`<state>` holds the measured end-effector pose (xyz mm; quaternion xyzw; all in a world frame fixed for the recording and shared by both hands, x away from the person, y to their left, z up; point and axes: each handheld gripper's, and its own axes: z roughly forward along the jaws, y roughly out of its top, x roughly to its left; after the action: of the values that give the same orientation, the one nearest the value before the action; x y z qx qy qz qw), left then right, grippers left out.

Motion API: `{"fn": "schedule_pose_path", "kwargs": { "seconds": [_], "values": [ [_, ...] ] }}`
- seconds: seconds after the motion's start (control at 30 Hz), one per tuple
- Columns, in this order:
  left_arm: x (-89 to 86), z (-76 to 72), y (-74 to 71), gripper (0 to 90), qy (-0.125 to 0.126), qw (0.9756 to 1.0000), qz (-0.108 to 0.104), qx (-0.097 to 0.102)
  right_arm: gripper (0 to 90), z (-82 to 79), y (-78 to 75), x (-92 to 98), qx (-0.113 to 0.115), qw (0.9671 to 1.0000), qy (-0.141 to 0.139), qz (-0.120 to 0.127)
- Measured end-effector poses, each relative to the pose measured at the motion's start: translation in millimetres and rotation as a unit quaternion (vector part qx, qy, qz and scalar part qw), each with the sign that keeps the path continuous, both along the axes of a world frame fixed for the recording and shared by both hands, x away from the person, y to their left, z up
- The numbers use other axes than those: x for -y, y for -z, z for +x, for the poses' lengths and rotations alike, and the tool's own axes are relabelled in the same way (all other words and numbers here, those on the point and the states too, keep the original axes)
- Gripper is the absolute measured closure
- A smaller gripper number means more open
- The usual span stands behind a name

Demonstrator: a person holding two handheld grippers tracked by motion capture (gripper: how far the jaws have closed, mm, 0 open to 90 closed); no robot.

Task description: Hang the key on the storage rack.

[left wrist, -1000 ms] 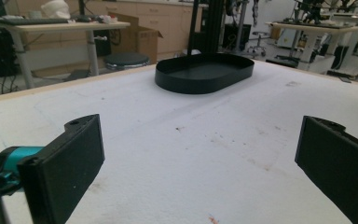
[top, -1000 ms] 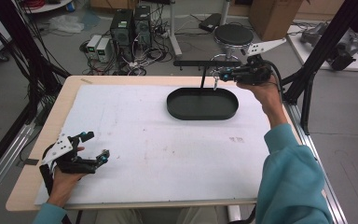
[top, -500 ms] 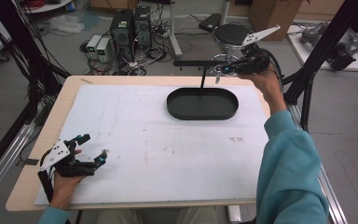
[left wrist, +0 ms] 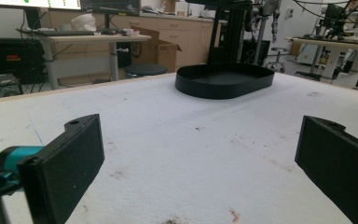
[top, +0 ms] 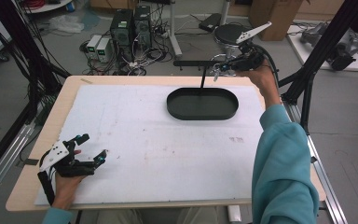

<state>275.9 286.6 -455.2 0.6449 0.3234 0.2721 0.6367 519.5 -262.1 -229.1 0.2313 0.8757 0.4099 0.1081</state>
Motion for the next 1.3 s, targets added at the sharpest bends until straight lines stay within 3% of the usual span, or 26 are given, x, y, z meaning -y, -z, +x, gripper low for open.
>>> {"fn": "schedule_pose_path", "kwargs": {
  "seconds": [0.63, 1.3],
  "values": [
    [-0.8, -3.3, 1.3, 1.7, 0.001, 0.9998, 0.0, 0.017, 89.4, 19.9, 19.6, -4.3, -0.025, 0.9986, 0.032, -0.033],
    [-1.2, -2.9, 1.5, 1.7, 0.001, 0.9998, -0.005, 0.017, 89.4, 30.2, 29.1, -4.8, -0.019, 0.9968, 0.058, -0.053]
  ]
}}
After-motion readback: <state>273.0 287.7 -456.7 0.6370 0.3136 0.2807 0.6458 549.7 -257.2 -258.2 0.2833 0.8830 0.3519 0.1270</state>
